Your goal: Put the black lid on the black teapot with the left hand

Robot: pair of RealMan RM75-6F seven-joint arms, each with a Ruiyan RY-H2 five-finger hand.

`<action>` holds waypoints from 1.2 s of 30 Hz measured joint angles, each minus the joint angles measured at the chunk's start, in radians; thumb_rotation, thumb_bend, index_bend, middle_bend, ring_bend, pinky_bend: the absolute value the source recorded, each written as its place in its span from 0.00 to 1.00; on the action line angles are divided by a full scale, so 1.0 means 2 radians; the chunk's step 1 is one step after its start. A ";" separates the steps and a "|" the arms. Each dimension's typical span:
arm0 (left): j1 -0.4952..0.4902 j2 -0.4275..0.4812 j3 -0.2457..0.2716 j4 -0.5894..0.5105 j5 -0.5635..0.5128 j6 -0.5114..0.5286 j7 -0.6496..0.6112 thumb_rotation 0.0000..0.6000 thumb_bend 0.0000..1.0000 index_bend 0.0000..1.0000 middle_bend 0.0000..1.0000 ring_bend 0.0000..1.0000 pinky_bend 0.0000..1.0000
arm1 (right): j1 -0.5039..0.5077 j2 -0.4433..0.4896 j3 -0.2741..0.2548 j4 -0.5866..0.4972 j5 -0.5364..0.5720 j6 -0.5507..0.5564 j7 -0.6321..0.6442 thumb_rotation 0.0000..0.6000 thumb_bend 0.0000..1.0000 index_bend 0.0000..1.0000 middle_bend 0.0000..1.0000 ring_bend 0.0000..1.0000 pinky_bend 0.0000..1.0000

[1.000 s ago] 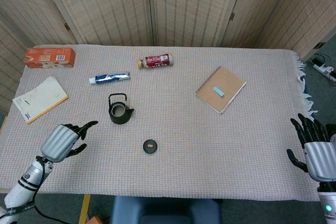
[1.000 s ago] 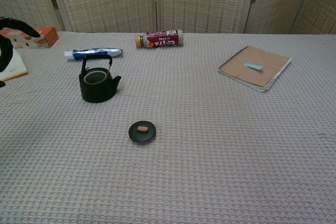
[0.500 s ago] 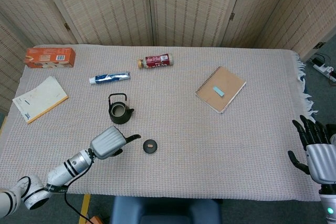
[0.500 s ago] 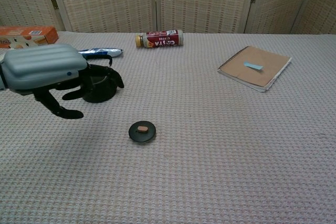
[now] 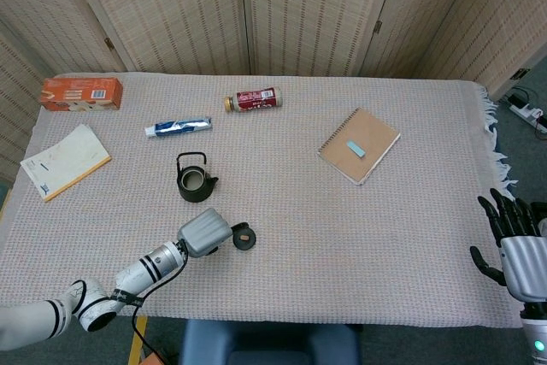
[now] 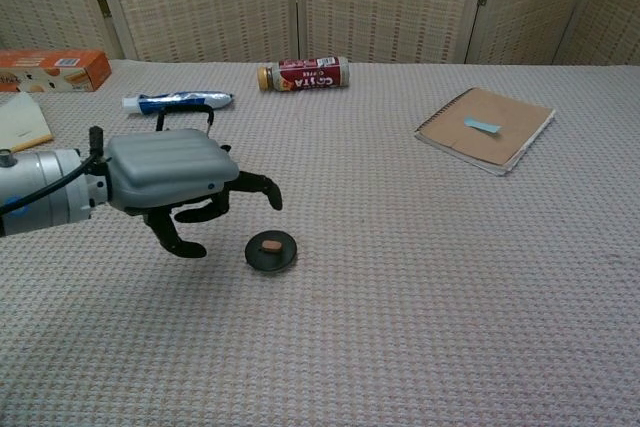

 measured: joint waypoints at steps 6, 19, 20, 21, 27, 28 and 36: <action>-0.016 -0.019 -0.006 -0.001 -0.049 -0.036 0.037 1.00 0.22 0.19 0.86 0.86 0.84 | -0.002 -0.006 0.000 0.008 0.003 0.001 0.009 1.00 0.37 0.00 0.00 0.06 0.00; -0.034 -0.048 -0.009 0.014 -0.107 -0.045 0.068 1.00 0.23 0.23 0.87 0.87 0.84 | -0.004 -0.010 0.003 0.022 0.003 0.006 0.023 1.00 0.37 0.00 0.00 0.06 0.00; -0.035 -0.048 -0.008 0.014 -0.109 -0.045 0.068 1.00 0.23 0.23 0.87 0.87 0.84 | -0.005 -0.010 0.003 0.023 0.003 0.007 0.024 1.00 0.37 0.00 0.00 0.06 0.00; -0.035 -0.049 -0.008 0.013 -0.111 -0.045 0.069 1.00 0.23 0.23 0.87 0.87 0.84 | -0.005 -0.011 0.003 0.024 0.003 0.007 0.025 1.00 0.37 0.00 0.00 0.06 0.00; -0.042 -0.054 -0.006 0.016 -0.125 -0.047 0.074 1.00 0.23 0.24 0.87 0.87 0.84 | -0.008 -0.013 0.004 0.029 0.004 0.012 0.031 1.00 0.37 0.00 0.00 0.06 0.00; -0.043 -0.055 -0.005 0.018 -0.128 -0.047 0.074 1.00 0.23 0.24 0.87 0.87 0.84 | -0.008 -0.013 0.004 0.030 0.004 0.013 0.032 1.00 0.37 0.00 0.00 0.06 0.00; -0.045 -0.067 -0.001 0.035 -0.138 -0.042 0.066 1.00 0.24 0.28 0.87 0.87 0.84 | -0.009 -0.013 0.005 0.033 0.006 0.011 0.036 1.00 0.37 0.00 0.00 0.06 0.00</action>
